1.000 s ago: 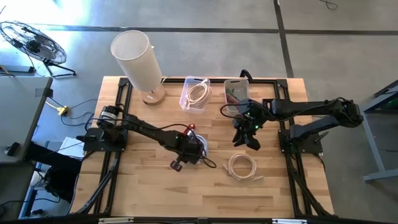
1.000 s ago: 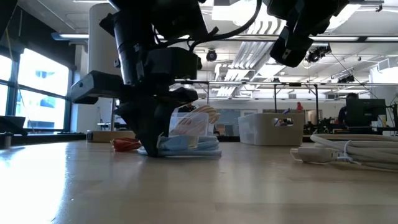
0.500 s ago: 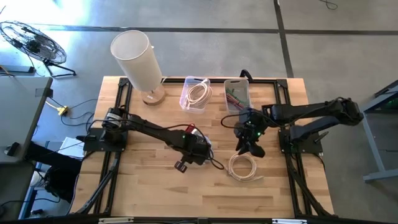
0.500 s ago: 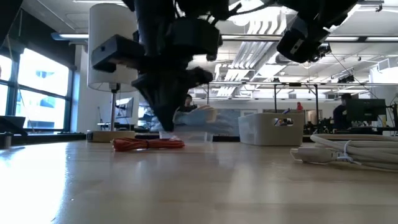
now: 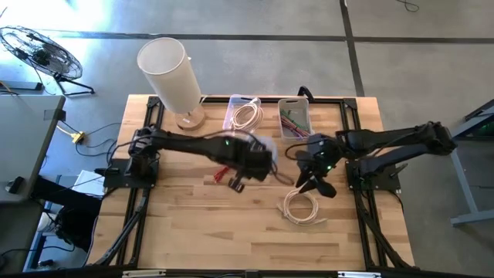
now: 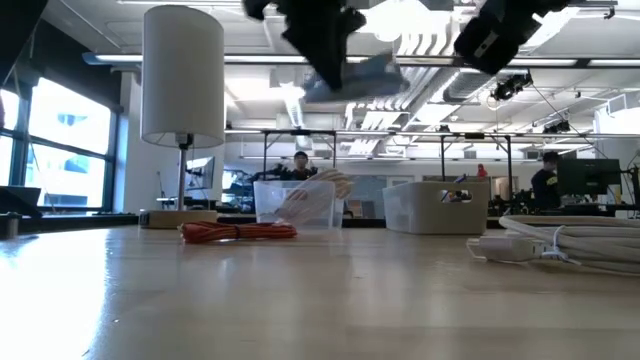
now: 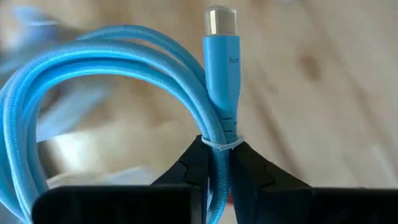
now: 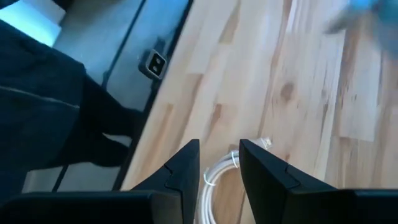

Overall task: Pick & Place USB Port
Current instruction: Put the light blue hdmi cable into the transparent bin

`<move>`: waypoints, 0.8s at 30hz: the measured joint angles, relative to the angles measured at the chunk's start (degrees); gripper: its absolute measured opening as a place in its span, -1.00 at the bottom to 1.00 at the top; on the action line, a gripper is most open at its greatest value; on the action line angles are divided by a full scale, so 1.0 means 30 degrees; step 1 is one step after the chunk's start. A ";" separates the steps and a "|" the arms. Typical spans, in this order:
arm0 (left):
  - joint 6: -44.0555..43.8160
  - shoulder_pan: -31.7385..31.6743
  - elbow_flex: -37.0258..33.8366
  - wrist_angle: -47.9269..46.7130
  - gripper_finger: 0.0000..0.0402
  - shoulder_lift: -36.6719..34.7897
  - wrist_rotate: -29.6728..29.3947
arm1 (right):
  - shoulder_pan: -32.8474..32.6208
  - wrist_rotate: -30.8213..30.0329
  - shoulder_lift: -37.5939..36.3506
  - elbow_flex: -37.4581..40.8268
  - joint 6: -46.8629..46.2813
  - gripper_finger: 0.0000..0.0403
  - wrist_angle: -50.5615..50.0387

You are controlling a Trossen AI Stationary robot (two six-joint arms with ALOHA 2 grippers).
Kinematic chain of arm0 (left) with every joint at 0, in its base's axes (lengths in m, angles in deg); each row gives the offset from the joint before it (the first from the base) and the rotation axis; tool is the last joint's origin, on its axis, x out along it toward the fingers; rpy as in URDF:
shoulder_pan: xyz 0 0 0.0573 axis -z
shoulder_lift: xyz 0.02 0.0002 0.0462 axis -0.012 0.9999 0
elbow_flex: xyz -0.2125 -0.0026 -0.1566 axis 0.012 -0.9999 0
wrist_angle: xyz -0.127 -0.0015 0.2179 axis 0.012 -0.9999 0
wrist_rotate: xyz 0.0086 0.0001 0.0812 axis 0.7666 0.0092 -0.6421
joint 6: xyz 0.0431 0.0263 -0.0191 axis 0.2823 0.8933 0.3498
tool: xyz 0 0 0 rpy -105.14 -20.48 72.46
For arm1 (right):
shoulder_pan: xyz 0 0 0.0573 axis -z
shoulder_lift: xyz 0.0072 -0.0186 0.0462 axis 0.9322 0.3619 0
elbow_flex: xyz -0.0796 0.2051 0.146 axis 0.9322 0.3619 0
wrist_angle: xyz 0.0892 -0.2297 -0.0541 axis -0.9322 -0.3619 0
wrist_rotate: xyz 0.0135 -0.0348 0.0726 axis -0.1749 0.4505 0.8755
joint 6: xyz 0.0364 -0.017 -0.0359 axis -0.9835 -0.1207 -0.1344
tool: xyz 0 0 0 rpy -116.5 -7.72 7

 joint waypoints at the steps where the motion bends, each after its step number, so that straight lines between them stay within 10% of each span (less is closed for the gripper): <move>1: 0.0007 -0.0254 0.0845 -0.0415 -0.84 0.0000 -0.0456 | 0.0077 -0.0011 -0.0412 0.0000 -0.0142 -0.48 -0.0007; 10: -0.0493 -0.3344 0.6385 0.0091 -0.84 -0.0051 -0.2152 | 0.0341 -0.3054 -0.4641 0.0000 -0.0809 -0.48 -0.0432; 24: -0.2140 -0.8622 0.4937 0.4952 -0.84 -0.0047 0.4588 | 0.0334 -0.6278 -0.7908 -0.0015 -0.1843 -0.48 -0.2101</move>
